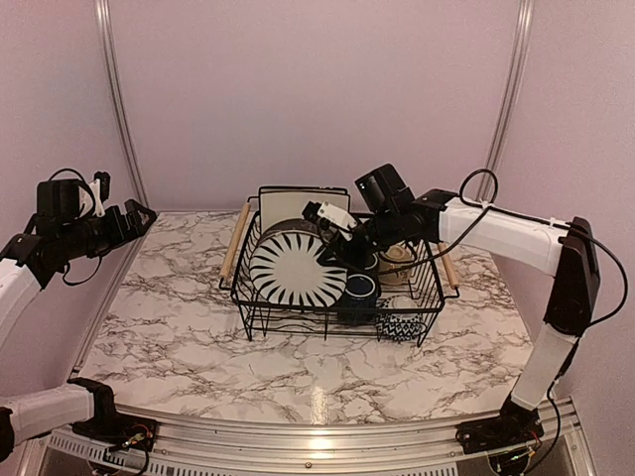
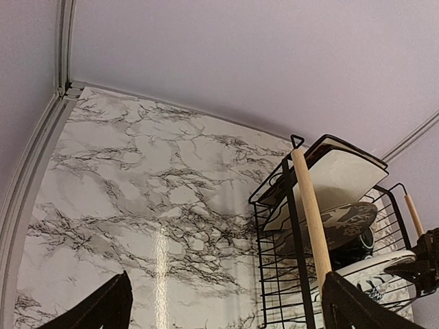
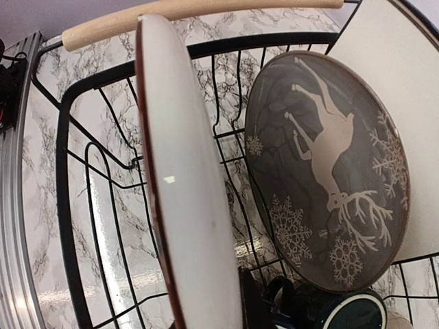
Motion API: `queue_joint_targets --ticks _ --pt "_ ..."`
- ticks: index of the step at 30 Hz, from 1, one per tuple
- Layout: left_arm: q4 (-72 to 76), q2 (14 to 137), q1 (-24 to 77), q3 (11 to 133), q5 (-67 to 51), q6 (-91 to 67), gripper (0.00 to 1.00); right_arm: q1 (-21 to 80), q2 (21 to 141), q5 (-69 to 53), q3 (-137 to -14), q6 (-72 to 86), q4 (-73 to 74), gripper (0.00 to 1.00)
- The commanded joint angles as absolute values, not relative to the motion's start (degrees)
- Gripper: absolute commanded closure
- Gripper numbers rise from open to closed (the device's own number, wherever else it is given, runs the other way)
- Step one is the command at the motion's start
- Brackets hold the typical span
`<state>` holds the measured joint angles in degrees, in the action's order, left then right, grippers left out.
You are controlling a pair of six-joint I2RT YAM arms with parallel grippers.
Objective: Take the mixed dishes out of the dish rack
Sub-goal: Grab the plate from the dish rack.
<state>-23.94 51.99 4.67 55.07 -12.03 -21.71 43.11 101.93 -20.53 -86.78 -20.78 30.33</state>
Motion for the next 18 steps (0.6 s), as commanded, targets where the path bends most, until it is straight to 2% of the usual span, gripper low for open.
queue_joint_targets --ticks 1,6,11,15,18 --pt "-24.9 51.1 4.7 55.8 -13.1 -22.2 0.01 42.8 96.3 -24.8 -89.5 -14.4 26.4 1.00" --pt "-24.0 50.6 4.7 55.8 -15.2 -23.4 0.01 40.3 91.9 -29.4 -86.1 -4.2 20.8 1.00" --pt "-19.6 50.5 4.7 54.7 -21.6 -27.2 0.01 38.2 85.8 -26.9 -80.1 10.9 13.0 1.00" --pt "-9.8 50.6 5.4 52.2 -30.6 -34.9 0.01 34.2 81.5 -29.1 -74.2 24.7 4.9 1.00" --pt "2.6 49.9 8.4 49.6 -33.6 -43.2 0.01 32.6 80.6 -35.8 -71.0 32.6 -4.0 1.00"
